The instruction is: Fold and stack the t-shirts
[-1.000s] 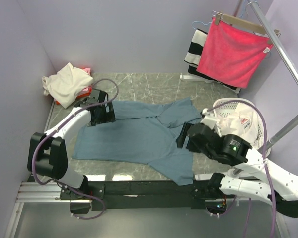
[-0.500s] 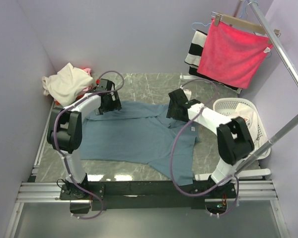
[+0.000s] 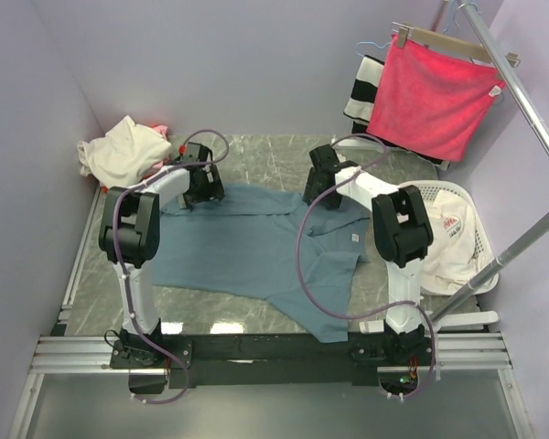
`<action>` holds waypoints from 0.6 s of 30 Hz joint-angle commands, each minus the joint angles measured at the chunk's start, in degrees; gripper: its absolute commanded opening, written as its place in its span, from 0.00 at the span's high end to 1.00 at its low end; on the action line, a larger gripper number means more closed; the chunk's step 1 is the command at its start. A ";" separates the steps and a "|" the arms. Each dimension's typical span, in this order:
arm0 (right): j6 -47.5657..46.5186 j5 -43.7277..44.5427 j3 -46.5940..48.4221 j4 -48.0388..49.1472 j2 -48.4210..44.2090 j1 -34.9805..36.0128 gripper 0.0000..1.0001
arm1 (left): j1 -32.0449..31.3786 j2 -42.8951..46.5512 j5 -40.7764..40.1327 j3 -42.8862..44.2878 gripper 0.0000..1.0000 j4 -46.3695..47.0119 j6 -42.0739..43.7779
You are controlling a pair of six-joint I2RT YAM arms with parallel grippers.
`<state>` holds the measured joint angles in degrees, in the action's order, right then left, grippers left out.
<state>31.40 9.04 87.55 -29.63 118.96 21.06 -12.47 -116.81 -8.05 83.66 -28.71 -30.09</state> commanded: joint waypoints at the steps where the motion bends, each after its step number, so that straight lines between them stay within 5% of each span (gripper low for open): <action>1: -1.42 -2.45 9.53 -6.73 5.22 -1.11 0.30 | 1.04 -6.92 2.78 6.15 0.00 -0.82 -0.76; 9: -2.57 -4.02 24.76 -12.46 16.55 -3.57 0.30 | 1.75 -10.89 4.89 11.00 0.01 -2.58 -0.50; 18: -5.21 -5.17 46.82 -17.93 28.60 -7.25 0.29 | 1.83 -7.38 7.61 2.84 0.01 1.10 -3.74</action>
<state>28.25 4.34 129.08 -45.50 143.70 15.97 -10.72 -122.96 -6.02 92.16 -27.11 -30.24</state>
